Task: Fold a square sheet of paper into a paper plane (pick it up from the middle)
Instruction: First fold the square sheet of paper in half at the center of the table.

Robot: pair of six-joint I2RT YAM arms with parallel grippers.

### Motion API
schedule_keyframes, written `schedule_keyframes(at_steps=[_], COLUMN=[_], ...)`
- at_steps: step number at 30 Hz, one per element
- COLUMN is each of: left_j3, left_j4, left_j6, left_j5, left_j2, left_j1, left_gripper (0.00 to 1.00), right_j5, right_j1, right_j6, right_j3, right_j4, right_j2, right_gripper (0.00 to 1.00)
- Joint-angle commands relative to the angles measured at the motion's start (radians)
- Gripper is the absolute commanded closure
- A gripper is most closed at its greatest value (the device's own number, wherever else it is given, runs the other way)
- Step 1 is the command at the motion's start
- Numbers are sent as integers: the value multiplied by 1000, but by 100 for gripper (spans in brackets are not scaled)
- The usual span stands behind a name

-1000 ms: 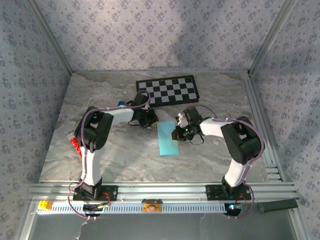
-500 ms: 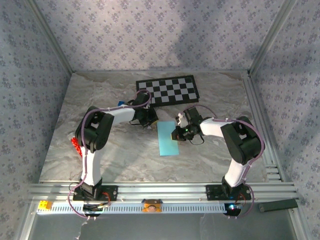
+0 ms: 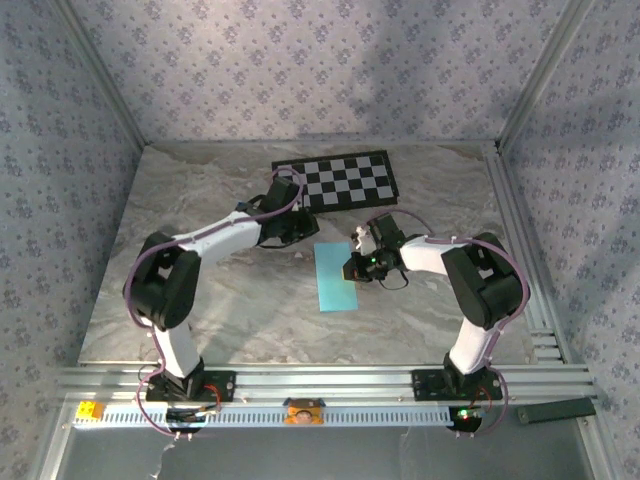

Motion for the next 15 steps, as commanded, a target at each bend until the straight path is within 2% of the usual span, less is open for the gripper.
schedule_keyframes(at_steps=[1,4,7,15], left_j3=[-103,-178,-218,-359], left_j4=[110,218,257,333], left_j6=[-43,-101,-115,-105], left_j5=[132,170,174,195], left_j2=[-14,-12,-2,-9], left_j1=[-34,-77,-118,-150], left_gripper=[88,88,88,87], right_j5=[150,151,157,169], right_j1=[-8,-8,-7,-8], right_j6=[14,22,25,31], right_j3=[-72,-79,-83,-98], right_j4=[-170,-164,-165,-154], right_j2=[45,41,39,40], right_gripper=[100,100,100,100])
